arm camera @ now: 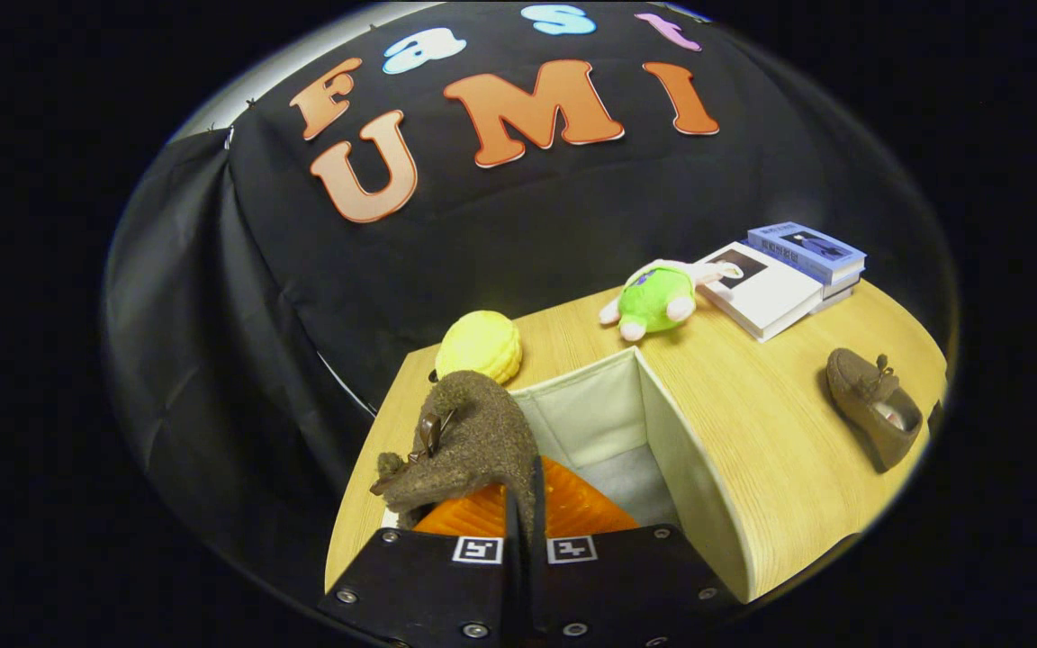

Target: Open the storage box then place both shoes into the box .Put the left shoe in first, then the right shoe, with the right side of both shoes facing outward in a uniform manner.

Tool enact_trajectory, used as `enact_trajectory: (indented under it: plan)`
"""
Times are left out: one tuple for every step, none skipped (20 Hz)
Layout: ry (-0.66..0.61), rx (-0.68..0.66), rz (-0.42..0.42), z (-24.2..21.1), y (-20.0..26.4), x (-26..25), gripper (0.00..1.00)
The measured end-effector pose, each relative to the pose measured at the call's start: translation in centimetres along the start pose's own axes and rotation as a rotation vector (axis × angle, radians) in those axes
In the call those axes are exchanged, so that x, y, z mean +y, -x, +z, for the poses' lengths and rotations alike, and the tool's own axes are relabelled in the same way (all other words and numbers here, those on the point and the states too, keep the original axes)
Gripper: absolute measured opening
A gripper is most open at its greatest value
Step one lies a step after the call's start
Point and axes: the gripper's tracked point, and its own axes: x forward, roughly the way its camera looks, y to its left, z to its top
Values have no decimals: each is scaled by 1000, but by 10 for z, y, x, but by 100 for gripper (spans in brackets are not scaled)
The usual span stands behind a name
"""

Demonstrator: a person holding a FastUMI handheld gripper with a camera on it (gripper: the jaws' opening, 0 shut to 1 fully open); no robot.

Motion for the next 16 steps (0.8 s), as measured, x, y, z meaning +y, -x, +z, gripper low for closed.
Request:
enact_trajectory:
  plan:
    - [10, 31, -4, -8, -2, 6, 11]
    - [49, 53, -26, -17, -5, 6, 18]
    - [99, 55, -45, -19, -3, 6, 39]
    - [137, 50, -74, -22, -5, 3, 55]
    - [154, 51, -85, -26, -4, 1, 72]
    - [154, 54, -80, -28, -5, 1, 77]
    - [147, 62, -74, -31, -4, 1, 85]
    - [142, 66, -73, -33, -3, 1, 88]
    - [145, 61, -74, -30, 0, 0, 93]
    - [149, 63, -70, -29, 2, -1, 94]
    - [149, 71, -58, -30, 3, -1, 95]
    - [153, 76, -50, -33, 5, -1, 96]
    - [156, 79, -47, -33, 7, -3, 97]
    - [157, 84, -42, -35, 10, -5, 98]
    - [153, 89, -29, -38, 12, -5, 98]
    - [138, 91, 4, -39, 14, 2, 98]
